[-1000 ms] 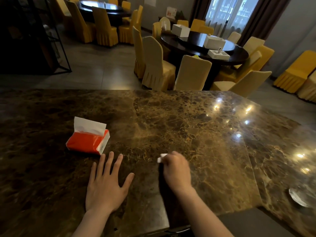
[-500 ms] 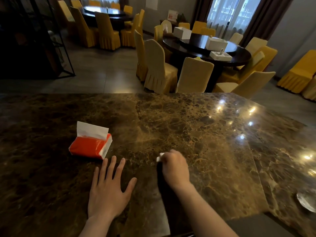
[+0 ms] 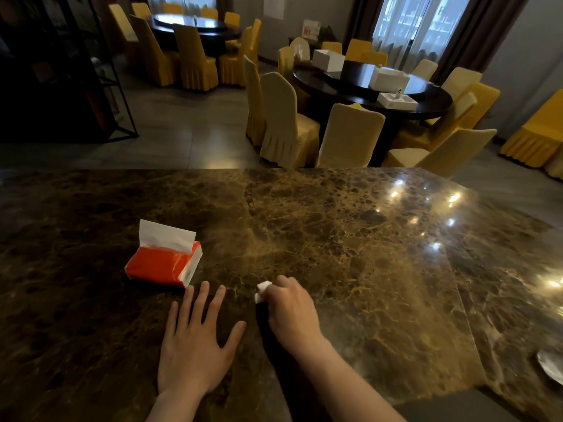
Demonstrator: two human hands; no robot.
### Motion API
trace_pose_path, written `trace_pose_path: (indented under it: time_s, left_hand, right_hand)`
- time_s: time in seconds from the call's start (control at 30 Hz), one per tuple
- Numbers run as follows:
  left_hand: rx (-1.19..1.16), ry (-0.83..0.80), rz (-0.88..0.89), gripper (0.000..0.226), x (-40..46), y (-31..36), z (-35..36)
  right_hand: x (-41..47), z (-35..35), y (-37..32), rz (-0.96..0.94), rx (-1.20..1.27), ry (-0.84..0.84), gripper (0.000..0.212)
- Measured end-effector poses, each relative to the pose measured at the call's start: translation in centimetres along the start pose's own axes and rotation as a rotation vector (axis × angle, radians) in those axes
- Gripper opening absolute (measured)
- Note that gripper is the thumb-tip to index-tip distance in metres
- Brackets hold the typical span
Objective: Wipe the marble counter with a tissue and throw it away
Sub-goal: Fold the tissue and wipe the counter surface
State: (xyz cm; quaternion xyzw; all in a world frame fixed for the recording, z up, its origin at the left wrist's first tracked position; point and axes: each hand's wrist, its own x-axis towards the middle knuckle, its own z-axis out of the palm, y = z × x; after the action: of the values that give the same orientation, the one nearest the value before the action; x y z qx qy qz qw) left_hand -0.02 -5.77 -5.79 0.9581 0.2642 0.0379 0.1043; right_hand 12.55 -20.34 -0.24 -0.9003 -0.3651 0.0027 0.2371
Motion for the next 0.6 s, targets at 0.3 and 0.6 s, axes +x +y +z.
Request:
trace_pose_path:
  time_s: [0.3,0.6]
  left_hand:
    - [-0.009,0.0,-0.001,0.088,-0.1,0.1,-0.2]
    - [0.0,-0.025,0.001,0.089,-0.2,0.0,-0.3]
  right_hand:
    - [-1.3,-2.4,4.9,0.41,-0.103,0.181,0.022]
    - [-4.5,-3.6,6.7,0.356,-0.095,0.136,0.016]
